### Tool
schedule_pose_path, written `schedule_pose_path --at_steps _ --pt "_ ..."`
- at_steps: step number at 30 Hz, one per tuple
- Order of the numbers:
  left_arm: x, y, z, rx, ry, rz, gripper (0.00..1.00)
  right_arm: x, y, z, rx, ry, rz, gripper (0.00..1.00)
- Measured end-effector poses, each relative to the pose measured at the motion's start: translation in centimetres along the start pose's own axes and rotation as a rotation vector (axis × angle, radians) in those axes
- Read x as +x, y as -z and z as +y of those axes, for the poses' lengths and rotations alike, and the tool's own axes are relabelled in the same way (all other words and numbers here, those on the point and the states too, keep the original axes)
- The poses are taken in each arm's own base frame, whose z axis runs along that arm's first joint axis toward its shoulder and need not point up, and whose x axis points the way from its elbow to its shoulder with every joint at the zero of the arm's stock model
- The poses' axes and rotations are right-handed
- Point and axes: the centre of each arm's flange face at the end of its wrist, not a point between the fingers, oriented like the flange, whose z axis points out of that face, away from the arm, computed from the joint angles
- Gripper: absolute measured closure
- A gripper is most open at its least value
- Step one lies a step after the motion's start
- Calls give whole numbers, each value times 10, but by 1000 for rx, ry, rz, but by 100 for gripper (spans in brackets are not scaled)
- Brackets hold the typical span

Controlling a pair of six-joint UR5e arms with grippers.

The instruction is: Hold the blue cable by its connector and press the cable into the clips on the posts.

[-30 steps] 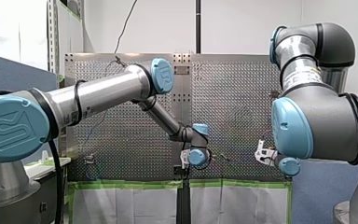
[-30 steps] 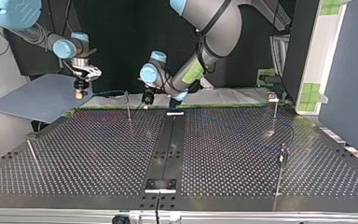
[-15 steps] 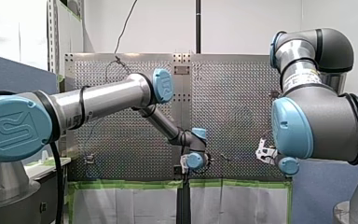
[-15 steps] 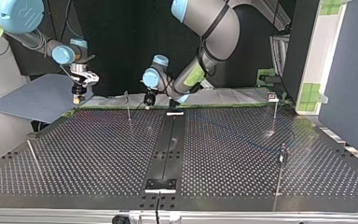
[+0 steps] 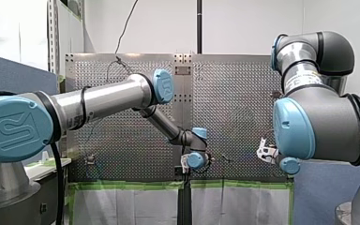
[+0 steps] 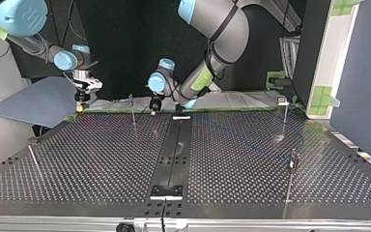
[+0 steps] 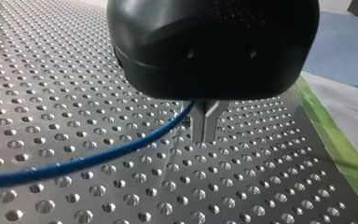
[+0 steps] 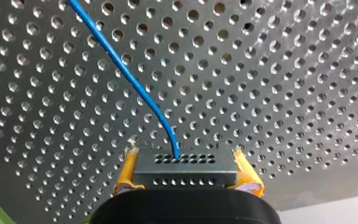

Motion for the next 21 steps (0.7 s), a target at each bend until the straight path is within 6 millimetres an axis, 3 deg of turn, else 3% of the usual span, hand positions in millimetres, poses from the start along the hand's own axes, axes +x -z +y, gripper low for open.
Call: schedule_pose_path --at_steps 8,21 --pt "-1 1 0 -29 0 -12 100 -23 -7 5 -7 -13 -51 100" --pt "-10 0 -5 -97 -14 -60 100 -24 -31 6 6 -20 -46 100"
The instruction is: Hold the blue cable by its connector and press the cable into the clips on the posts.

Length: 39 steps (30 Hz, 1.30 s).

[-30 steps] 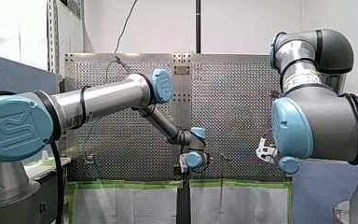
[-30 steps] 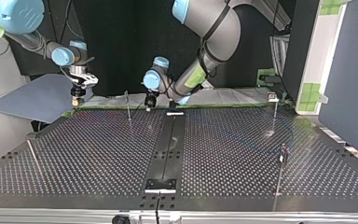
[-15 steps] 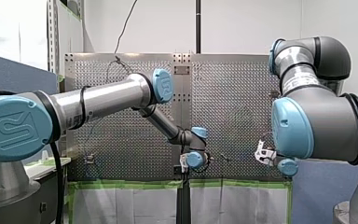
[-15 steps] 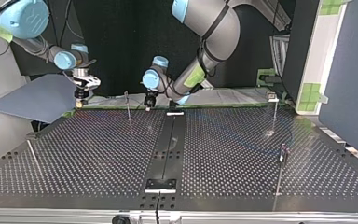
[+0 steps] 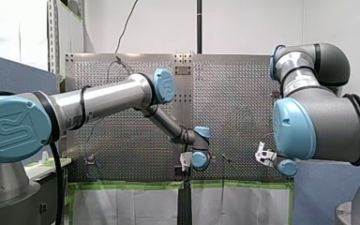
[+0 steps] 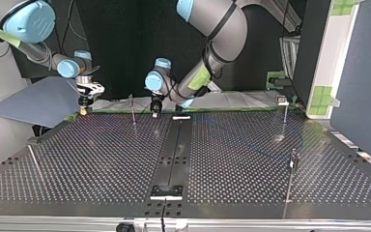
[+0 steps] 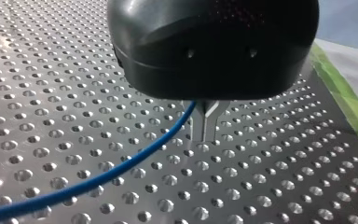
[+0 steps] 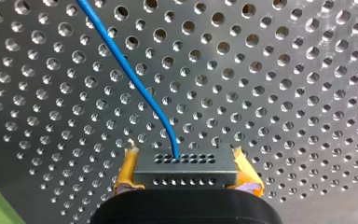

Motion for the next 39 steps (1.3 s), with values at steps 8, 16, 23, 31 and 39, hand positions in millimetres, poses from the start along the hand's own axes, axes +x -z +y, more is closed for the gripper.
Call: schedule_pose_path --at_steps 8,16,23,31,39 --pt "-7 -3 -5 0 5 -17 100 5 -11 -2 21 1 10 100" --pt "-3 -2 0 -4 -3 -12 36 6 -13 -6 34 4 9 100" --pt "10 10 6 -8 -62 23 0 5 -13 -10 38 5 4 100" --pt "-3 36 -27 87 -135 29 0 3 -12 -15 41 6 -3 100" --pt "-11 66 -65 209 -172 72 0 0 -10 -18 28 5 -21 100"
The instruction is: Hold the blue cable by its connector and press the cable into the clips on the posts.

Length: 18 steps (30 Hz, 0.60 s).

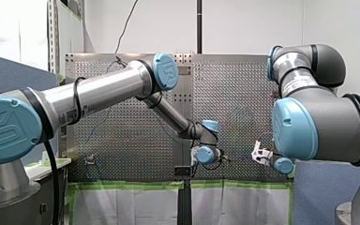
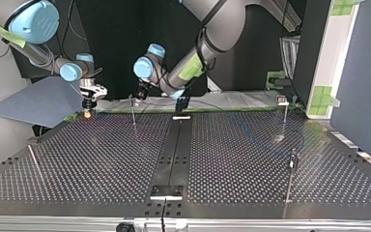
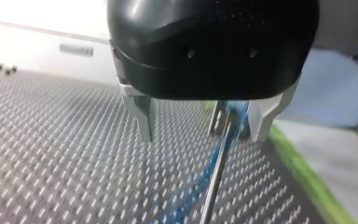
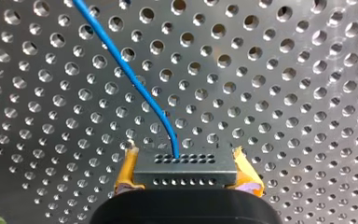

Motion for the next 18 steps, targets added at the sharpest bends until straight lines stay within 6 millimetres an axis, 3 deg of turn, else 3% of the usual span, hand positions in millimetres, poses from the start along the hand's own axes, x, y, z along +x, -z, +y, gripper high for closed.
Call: schedule_pose_path --at_steps 18 --pt "8 19 -28 60 -44 61 0 -3 2 -5 -6 -1 -14 100"
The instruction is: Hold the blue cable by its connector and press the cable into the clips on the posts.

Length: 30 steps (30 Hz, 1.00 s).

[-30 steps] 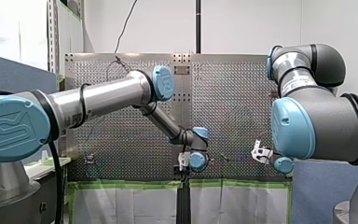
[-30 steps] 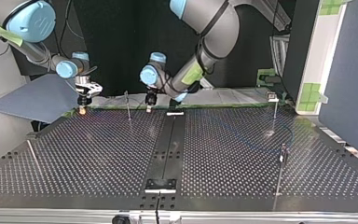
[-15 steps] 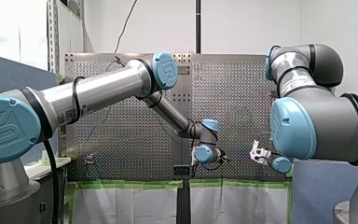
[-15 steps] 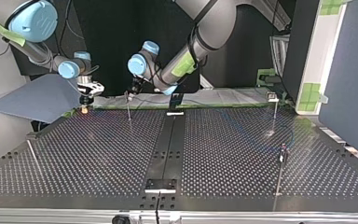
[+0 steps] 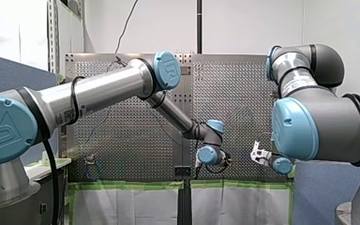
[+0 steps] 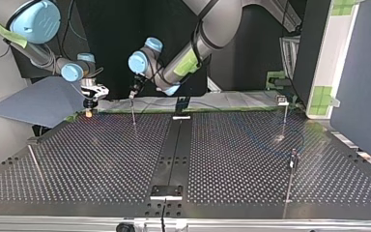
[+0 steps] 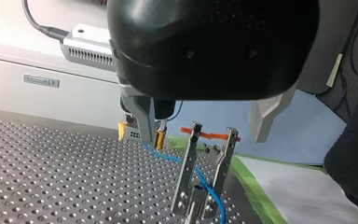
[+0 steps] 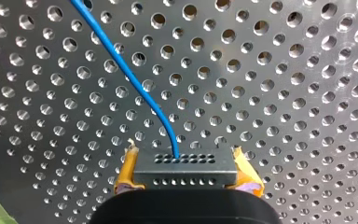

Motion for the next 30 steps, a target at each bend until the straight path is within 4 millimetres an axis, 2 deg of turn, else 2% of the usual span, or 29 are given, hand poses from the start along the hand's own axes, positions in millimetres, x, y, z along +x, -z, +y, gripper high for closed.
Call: schedule_pose_path --at_steps 14,30 --pt "-1 2 -10 2 28 -22 0 0 0 -1 2 -1 -1 100" --pt "11 7 -10 -1 55 -15 0 -1 -1 -5 11 -1 2 100"
